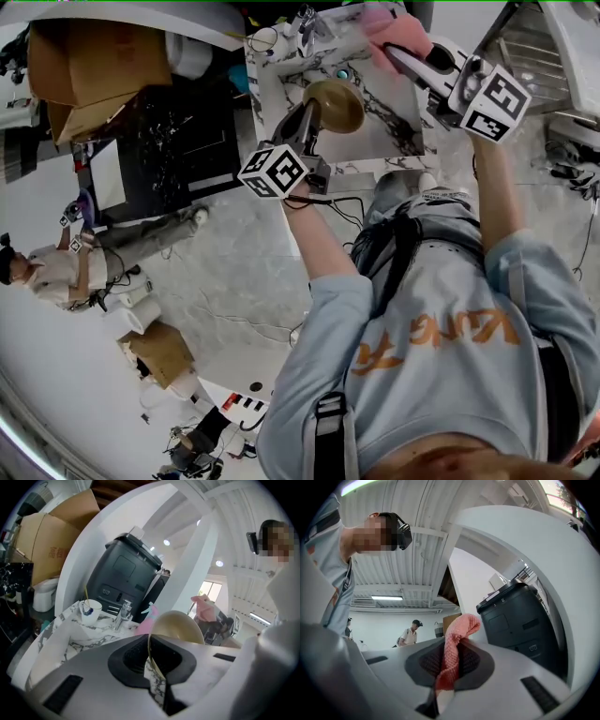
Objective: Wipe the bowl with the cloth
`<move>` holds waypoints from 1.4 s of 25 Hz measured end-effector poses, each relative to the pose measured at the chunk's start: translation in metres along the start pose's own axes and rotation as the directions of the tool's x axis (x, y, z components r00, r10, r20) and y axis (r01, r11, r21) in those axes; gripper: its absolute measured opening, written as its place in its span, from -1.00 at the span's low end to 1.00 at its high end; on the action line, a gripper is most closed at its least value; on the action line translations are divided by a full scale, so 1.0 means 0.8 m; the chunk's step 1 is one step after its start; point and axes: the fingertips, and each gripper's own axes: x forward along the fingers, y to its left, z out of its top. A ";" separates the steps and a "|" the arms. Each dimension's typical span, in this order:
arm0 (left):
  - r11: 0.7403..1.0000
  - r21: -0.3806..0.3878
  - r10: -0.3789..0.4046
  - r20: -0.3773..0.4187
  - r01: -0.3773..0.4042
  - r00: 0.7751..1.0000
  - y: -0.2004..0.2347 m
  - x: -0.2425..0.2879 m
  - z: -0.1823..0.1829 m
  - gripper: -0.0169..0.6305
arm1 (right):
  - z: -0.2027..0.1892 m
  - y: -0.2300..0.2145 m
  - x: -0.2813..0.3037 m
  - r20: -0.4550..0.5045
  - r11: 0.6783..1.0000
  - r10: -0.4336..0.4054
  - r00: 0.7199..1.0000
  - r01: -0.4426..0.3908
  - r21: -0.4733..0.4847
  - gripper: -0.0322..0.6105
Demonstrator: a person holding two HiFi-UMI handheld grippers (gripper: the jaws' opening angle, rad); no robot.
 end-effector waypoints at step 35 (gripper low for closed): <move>0.952 0.081 -0.057 -0.900 0.295 0.431 0.107 0.137 -0.277 -0.85 | -0.136 -0.055 -0.062 -0.300 0.847 -0.505 0.809 0.531 0.005 -0.78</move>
